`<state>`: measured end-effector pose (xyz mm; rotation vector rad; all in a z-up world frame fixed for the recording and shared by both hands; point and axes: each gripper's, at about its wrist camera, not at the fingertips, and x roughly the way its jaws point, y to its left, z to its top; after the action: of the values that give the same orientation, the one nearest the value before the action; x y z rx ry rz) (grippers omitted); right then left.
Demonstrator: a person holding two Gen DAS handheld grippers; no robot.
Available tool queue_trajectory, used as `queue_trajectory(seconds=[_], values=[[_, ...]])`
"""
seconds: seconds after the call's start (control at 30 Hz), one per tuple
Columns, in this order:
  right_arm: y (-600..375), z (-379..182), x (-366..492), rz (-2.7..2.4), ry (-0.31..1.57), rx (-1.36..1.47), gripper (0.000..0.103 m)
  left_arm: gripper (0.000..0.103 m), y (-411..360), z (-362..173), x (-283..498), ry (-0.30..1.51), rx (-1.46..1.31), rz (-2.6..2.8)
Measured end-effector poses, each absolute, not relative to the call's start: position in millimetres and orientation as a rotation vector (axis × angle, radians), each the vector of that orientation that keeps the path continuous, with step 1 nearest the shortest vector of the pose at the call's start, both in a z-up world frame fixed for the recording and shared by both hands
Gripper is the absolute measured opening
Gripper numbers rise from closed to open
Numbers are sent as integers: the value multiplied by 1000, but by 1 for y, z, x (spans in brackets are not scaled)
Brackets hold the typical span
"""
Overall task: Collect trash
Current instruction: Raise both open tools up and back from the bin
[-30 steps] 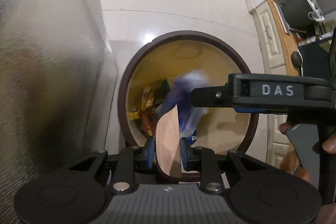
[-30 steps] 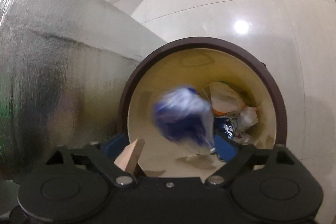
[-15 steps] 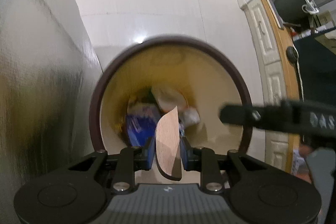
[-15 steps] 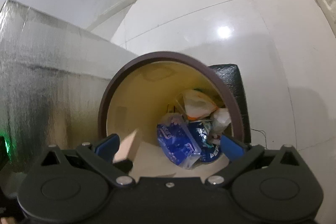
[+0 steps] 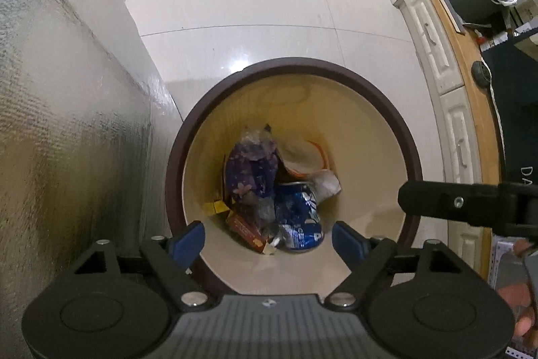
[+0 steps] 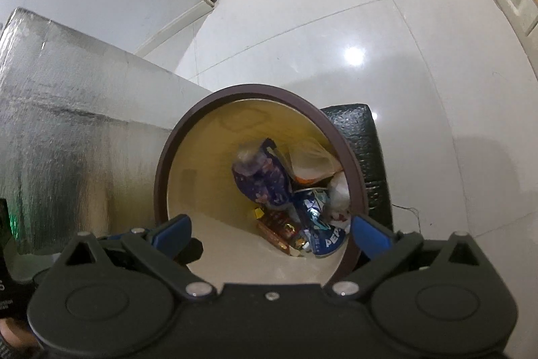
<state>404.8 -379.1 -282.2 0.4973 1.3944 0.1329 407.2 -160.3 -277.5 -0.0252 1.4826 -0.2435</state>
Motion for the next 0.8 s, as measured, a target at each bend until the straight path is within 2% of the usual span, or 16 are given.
queue_trajectory(seconds=[0.23,0.43,0.8], values=[[-378,-262,397,153,1379,417,103,96,-156,-255,400,1463,-47,-235],[-379,-235,390,167,1335,372,103,101,-149,-228,396,1425,-74,-210],[-383,-179,374,177,1250,284,103,103,-137,-172,377,1334,-101,-153]])
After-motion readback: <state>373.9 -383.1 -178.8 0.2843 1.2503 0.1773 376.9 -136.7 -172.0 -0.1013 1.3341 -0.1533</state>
